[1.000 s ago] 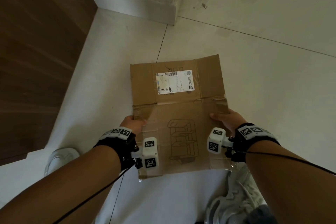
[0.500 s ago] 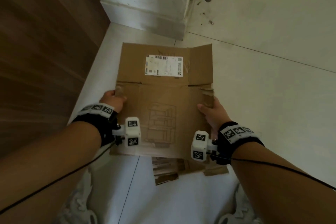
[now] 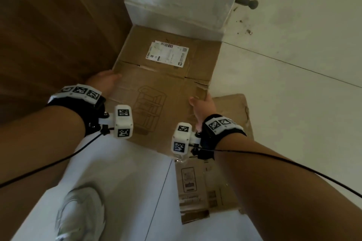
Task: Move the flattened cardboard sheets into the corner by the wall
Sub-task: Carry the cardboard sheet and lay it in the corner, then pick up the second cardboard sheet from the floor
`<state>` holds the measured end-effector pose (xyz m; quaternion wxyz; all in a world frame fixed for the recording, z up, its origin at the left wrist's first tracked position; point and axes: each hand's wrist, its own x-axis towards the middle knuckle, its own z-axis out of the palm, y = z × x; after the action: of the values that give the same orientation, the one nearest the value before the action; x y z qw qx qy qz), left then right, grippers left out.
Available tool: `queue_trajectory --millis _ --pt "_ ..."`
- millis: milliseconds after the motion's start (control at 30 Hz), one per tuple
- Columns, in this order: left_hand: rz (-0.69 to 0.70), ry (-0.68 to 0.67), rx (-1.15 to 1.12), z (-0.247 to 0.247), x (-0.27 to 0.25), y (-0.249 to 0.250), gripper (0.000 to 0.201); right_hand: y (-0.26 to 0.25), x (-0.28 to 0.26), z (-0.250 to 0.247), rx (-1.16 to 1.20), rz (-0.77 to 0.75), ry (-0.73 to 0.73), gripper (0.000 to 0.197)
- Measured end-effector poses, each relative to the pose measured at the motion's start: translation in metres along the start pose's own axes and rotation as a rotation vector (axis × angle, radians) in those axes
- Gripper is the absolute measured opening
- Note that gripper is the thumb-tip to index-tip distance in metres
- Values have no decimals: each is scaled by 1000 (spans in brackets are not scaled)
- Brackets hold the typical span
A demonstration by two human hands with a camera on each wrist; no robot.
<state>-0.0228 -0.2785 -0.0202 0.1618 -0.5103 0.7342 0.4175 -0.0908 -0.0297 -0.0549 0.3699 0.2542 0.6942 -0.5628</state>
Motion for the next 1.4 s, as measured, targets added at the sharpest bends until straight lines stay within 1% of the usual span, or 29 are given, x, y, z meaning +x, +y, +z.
queue_trajectory --millis 67,100,167,233,300,433,467,500,533,600,633,700,800,900,1000,1133,1233,1333,1400 --pt "-9 -28 12 5 0 -7 52 -1 6 12 -54 2 33 50" --pt "-20 -29 -6 7 0 -10 51 -2 6 16 -81 7 38 52" --pt "-33 -49 -79 15 -5 -14 50 -5 9 18 -152 7 40 65" --pt "-35 -92 -79 22 -8 -16 50 -7 12 12 -233 -18 45 70" --pt "-48 -103 -152 26 -13 -16 52 -10 15 -1 -278 -53 69 67" --pt "-97 -57 -227 41 -33 -14 52 -16 4 -38 -330 -62 208 52" --pt "-113 -64 -248 47 -41 -14 50 -15 3 -50 -318 -56 238 46" --pt "-139 -75 -288 55 -49 -14 47 -13 1 -64 -355 -48 279 42" --pt "-182 -91 -324 64 -58 -16 42 -10 -1 -77 -390 -19 319 43" --pt "-257 -165 -349 87 -79 -21 28 0 -9 -105 -438 12 362 53" --pt "-284 -228 -342 100 -91 -25 27 7 -13 -118 -441 49 386 56" --pt "-349 -347 -319 125 -116 -36 34 23 -25 -140 -434 123 417 58" --pt "-428 -433 -304 150 -144 -54 25 47 -34 -158 -460 230 398 62" --pt "-443 -408 -324 163 -166 -65 48 60 -41 -167 -539 293 283 59" --pt "-422 -372 -460 171 -170 -70 52 68 -43 -174 -612 238 211 53" --pt "-384 -347 -522 172 -168 -71 32 63 -47 -177 -638 193 161 51" --pt "-366 -327 -523 170 -168 -70 28 58 -49 -179 -706 140 126 47" --pt "-381 -310 -534 168 -172 -65 25 56 -47 -189 -642 76 59 44" --pt "-391 -323 -533 168 -177 -62 28 55 -47 -202 -598 35 52 39"
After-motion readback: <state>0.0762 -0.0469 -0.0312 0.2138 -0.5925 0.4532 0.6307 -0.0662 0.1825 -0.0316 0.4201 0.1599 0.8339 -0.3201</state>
